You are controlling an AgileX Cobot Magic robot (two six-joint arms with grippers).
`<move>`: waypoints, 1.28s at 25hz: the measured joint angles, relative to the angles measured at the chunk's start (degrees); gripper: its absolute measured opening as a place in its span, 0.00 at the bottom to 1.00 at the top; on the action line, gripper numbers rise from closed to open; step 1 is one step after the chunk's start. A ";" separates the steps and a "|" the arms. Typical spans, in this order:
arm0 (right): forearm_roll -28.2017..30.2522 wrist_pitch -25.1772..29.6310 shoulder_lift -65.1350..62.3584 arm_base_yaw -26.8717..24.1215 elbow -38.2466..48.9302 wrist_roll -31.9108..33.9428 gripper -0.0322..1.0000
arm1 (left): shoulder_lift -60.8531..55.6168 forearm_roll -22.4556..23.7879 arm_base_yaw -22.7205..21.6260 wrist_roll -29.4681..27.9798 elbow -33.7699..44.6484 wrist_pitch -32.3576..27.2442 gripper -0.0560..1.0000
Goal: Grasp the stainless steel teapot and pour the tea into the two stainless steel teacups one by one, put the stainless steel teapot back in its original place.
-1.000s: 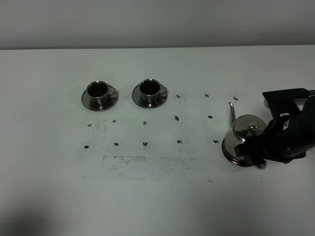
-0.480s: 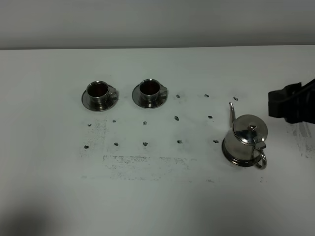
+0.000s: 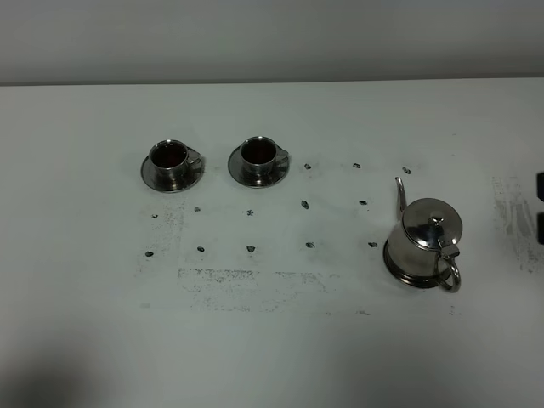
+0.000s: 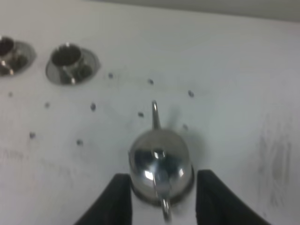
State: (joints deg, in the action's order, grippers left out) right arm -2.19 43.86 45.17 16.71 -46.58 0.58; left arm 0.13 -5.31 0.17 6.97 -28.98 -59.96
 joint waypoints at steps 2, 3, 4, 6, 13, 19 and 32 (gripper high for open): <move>0.16 5.57 -4.44 -0.51 0.00 0.00 0.33 | 0.00 0.00 0.00 0.00 0.00 0.00 0.52; 0.22 8.80 -6.98 -0.86 0.00 0.00 0.31 | 0.00 0.00 0.00 0.00 0.00 0.00 0.52; 0.26 11.96 -9.64 -1.28 0.12 0.00 0.30 | 0.00 0.00 0.00 0.00 0.00 0.00 0.52; 0.33 16.43 -14.55 -2.24 1.30 0.00 0.28 | 0.00 0.00 0.00 0.00 0.00 0.00 0.52; 0.33 17.80 -30.49 -7.64 11.01 -0.11 0.23 | 0.00 0.00 0.00 0.00 0.00 0.00 0.52; 0.33 15.27 -37.85 -10.59 16.44 -4.72 0.23 | 0.00 0.00 0.00 0.00 0.00 0.00 0.52; 0.15 17.12 -41.77 -13.57 18.15 -6.14 0.23 | 0.00 0.00 0.00 0.00 0.00 0.00 0.52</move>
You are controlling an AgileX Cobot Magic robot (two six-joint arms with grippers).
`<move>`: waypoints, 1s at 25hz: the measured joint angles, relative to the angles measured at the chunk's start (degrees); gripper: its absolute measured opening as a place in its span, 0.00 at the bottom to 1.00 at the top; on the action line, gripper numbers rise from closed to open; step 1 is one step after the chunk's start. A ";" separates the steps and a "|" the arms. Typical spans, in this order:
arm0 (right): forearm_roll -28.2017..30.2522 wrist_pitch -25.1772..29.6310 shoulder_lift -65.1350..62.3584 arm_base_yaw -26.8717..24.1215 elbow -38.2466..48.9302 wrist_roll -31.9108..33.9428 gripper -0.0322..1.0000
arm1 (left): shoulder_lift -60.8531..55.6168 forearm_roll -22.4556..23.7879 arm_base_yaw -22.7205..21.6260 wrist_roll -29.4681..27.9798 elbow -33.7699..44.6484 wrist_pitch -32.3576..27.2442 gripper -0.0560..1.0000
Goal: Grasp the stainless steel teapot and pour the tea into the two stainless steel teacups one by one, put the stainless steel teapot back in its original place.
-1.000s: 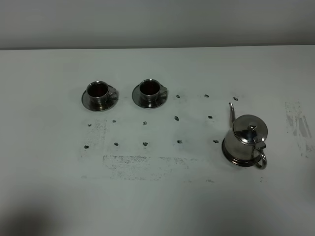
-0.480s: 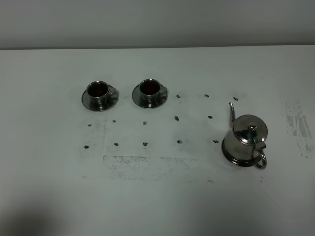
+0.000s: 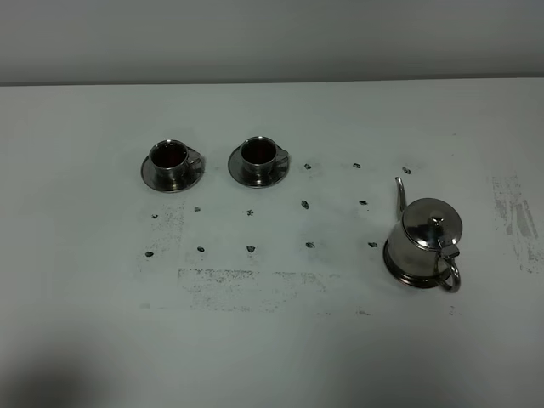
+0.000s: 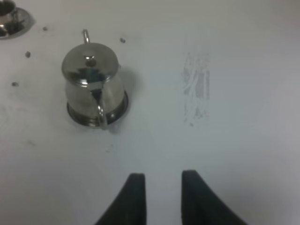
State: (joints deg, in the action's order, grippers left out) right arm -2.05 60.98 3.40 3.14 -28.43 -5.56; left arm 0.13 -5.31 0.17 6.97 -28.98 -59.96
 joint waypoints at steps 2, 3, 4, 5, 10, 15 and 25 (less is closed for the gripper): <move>0.05 0.26 -1.09 -0.13 0.23 0.12 0.23 | 0.00 0.00 0.00 0.00 0.00 0.00 0.52; 0.05 0.26 -1.58 -0.13 0.23 0.12 0.23 | 0.00 0.00 0.00 0.00 0.00 0.00 0.52; 0.12 0.26 -1.99 -0.13 0.23 0.19 0.23 | 0.00 0.00 0.00 0.00 0.00 0.00 0.52; 0.18 0.26 -2.38 -0.13 0.23 0.33 0.23 | 0.00 0.00 0.00 0.00 0.00 0.00 0.52; 0.23 0.26 -3.72 -0.13 0.23 0.71 0.23 | 0.00 0.00 0.00 0.00 0.00 0.00 0.52; 0.23 0.26 -3.76 -0.13 0.23 0.81 0.23 | 0.00 0.00 0.00 0.00 0.00 0.00 0.52; 0.23 0.26 -3.76 -0.13 0.23 0.97 0.23 | 0.00 0.00 0.00 0.05 0.00 0.00 0.52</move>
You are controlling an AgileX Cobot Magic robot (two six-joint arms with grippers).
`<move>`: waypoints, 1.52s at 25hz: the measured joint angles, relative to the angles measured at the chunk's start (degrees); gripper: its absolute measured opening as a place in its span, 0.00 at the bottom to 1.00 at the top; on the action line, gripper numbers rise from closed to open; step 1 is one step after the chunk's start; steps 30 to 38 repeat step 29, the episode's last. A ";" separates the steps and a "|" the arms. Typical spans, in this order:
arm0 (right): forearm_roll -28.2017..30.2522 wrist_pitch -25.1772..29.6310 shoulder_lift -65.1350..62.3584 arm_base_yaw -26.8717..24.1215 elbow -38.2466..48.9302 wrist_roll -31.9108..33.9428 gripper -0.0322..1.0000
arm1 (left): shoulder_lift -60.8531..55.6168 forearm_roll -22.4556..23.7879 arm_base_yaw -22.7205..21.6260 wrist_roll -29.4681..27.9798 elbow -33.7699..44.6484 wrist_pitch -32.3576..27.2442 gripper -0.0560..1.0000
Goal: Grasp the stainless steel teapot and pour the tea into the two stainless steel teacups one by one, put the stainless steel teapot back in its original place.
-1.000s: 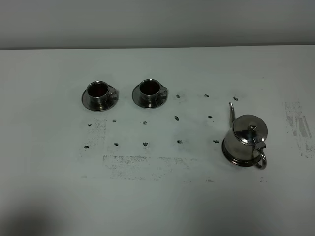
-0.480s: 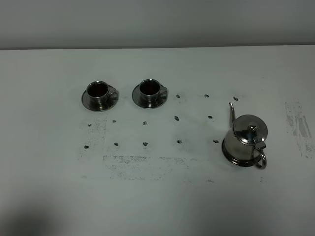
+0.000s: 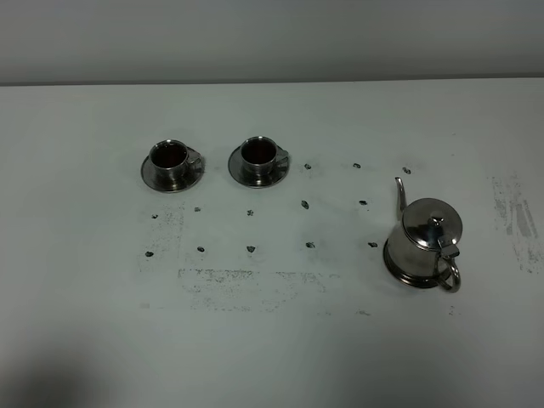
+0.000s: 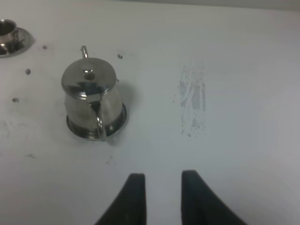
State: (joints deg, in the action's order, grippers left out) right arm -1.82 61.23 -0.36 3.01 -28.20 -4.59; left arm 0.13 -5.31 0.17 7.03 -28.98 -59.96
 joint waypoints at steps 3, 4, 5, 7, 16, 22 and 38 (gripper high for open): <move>0.00 0.00 0.00 0.00 0.00 0.00 0.23 | 0.00 0.00 0.00 0.00 0.00 0.00 0.52; 0.00 0.00 0.00 0.00 0.00 0.00 0.23 | 0.00 0.00 0.00 0.00 0.00 0.00 0.52; 0.00 0.00 0.00 0.00 0.00 0.00 0.23 | 0.00 0.00 0.00 0.00 0.00 0.00 0.52; 0.00 0.00 0.00 0.00 0.00 0.00 0.23 | 0.00 0.00 0.00 0.00 0.00 0.00 0.52; 0.00 0.00 0.00 0.00 0.00 0.00 0.23 | -0.09 0.00 0.00 0.00 0.00 0.00 0.52; 0.00 0.00 0.00 0.00 0.00 0.06 0.23 | -0.04 0.00 0.00 0.00 0.00 0.00 0.52; 0.00 0.00 0.00 0.00 0.00 0.06 0.23 | -0.04 0.00 0.00 0.00 0.00 0.00 0.52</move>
